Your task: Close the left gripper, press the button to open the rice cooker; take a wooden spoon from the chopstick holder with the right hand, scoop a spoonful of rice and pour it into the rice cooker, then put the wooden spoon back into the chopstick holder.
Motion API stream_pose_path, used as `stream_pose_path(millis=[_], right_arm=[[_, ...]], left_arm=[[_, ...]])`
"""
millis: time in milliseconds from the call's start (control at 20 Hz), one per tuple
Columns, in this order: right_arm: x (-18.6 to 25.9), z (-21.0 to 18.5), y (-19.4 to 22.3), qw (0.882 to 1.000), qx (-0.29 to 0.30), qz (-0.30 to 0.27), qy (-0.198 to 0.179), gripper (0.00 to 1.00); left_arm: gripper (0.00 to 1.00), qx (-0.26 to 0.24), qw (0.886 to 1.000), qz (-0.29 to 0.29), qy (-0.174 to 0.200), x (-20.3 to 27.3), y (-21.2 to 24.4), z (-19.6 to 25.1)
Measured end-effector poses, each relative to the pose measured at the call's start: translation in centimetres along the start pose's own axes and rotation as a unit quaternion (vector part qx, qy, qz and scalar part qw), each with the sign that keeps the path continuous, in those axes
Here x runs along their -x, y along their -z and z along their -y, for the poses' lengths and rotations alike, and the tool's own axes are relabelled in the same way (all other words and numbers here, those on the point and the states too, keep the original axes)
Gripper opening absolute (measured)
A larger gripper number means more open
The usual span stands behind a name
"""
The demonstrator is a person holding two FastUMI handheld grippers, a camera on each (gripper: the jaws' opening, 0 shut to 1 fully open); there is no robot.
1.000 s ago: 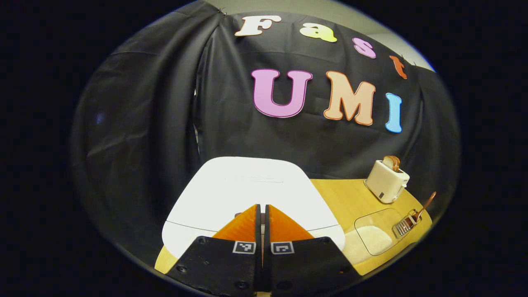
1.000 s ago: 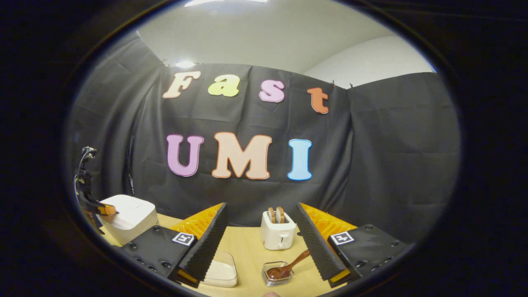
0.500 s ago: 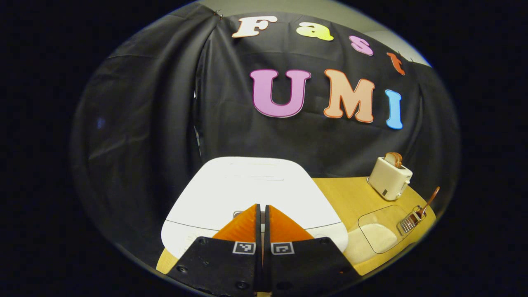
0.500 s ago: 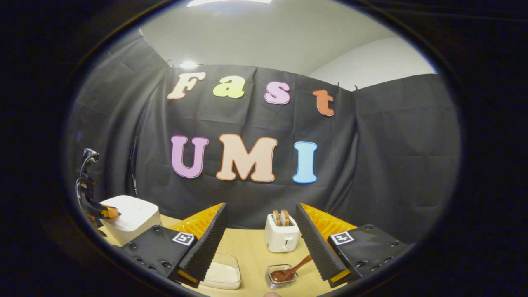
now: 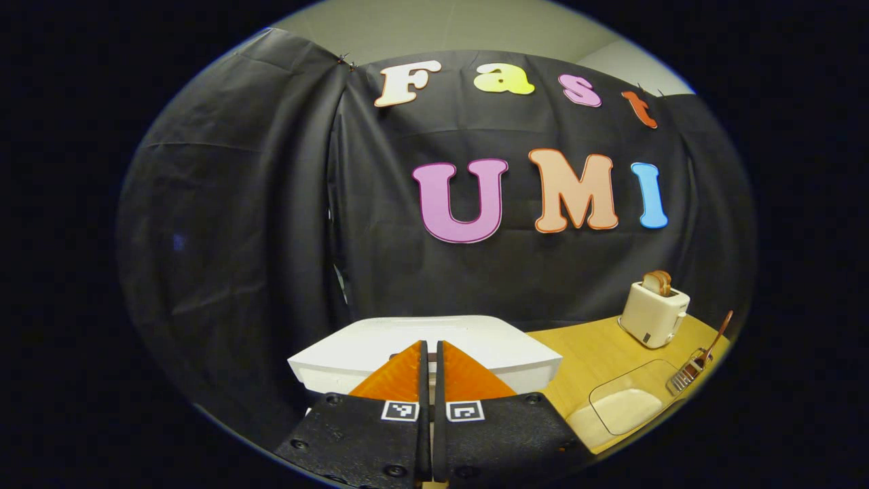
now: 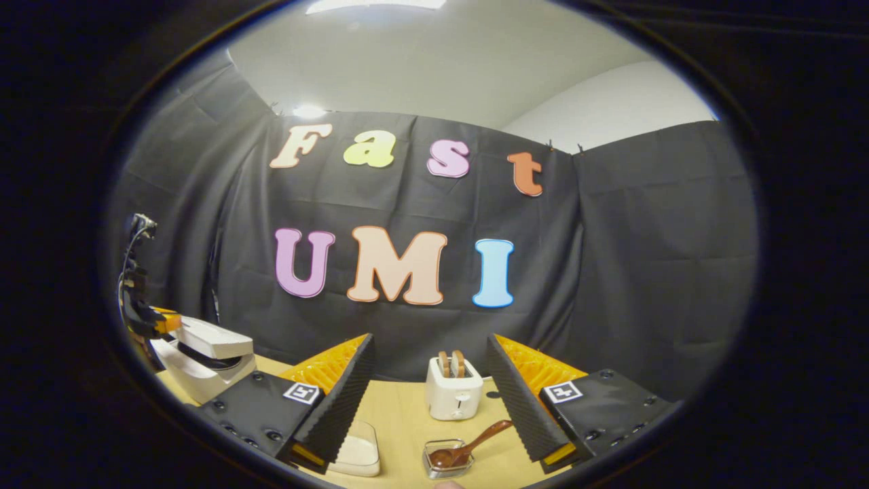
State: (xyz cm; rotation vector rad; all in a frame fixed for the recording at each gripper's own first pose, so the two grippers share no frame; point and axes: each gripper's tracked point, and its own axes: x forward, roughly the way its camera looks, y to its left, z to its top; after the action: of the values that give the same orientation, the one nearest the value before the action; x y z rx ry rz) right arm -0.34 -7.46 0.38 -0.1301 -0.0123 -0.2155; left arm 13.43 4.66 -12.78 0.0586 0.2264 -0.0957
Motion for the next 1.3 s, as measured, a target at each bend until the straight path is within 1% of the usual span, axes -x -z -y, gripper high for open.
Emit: stream_pose_path(millis=[50, 100, 150, 200, 250, 350, 450, 500, 650, 800, 1050, 1300], right_arm=[[-0.2, 0.3, 0.2, 1.000, -0.002, -0.002, -0.002, 1.00], [-0.3, 0.7, 0.6, 1.000, -0.004, -0.005, -0.004, 1.00], [-0.6, 1.1, 0.9, 1.000, -0.007, -0.009, -0.006, 1.00], [-0.9, 1.6, 1.2, 1.000, -0.010, -0.012, -0.007, 1.00], [-1.2, 2.0, 1.4, 1.000, -0.015, -0.015, -0.007, 1.00], [-2.0, 2.6, 2.0, 0.999, -0.024, -0.020, -0.012, 1.00], [-2.9, 3.4, 2.9, 0.999, -0.024, -0.026, -0.013, 1.00], [-3.3, 3.7, 3.4, 0.999, -0.022, -0.027, -0.015, 1.00], [-4.8, 4.5, 4.8, 0.999, -0.020, -0.032, -0.022, 1.00], [-6.4, 5.1, 7.2, 0.998, -0.020, -0.048, -0.027, 1.00], [-8.8, 6.9, 11.8, 0.995, -0.020, -0.094, -0.029, 1.00], [-10.8, 8.9, 16.6, 0.989, -0.036, -0.140, -0.027, 1.00]], left_arm=[[0.01, 0.000, 1.000, 0.010, -0.002, 0.3, -0.7, 0.0], [0.01, 0.003, 1.000, 0.008, -0.001, 0.5, -0.9, 0.4], [0.08, 0.004, 1.000, 0.006, -0.001, 0.7, -1.1, 0.6], [0.19, 0.003, 1.000, 0.005, -0.003, 1.4, -1.3, 0.6], [0.33, 0.004, 1.000, 0.010, -0.001, 1.7, -1.7, 0.9], [0.59, 0.002, 1.000, 0.023, -0.008, 2.5, -2.8, 1.1], [0.76, 0.007, 0.999, 0.035, -0.010, 3.5, -3.7, 1.7], [0.82, 0.009, 0.999, 0.037, -0.009, 4.1, -3.9, 2.1], [0.88, 0.008, 0.999, 0.051, -0.009, 6.3, -4.9, 3.4], [0.88, 0.000, 0.998, 0.068, -0.009, 7.8, -6.2, 4.4], [0.88, 0.008, 0.996, 0.084, -0.012, 9.8, -7.9, 6.3], [0.88, 0.003, 0.996, 0.087, -0.017, 10.7, -8.7, 8.0]])
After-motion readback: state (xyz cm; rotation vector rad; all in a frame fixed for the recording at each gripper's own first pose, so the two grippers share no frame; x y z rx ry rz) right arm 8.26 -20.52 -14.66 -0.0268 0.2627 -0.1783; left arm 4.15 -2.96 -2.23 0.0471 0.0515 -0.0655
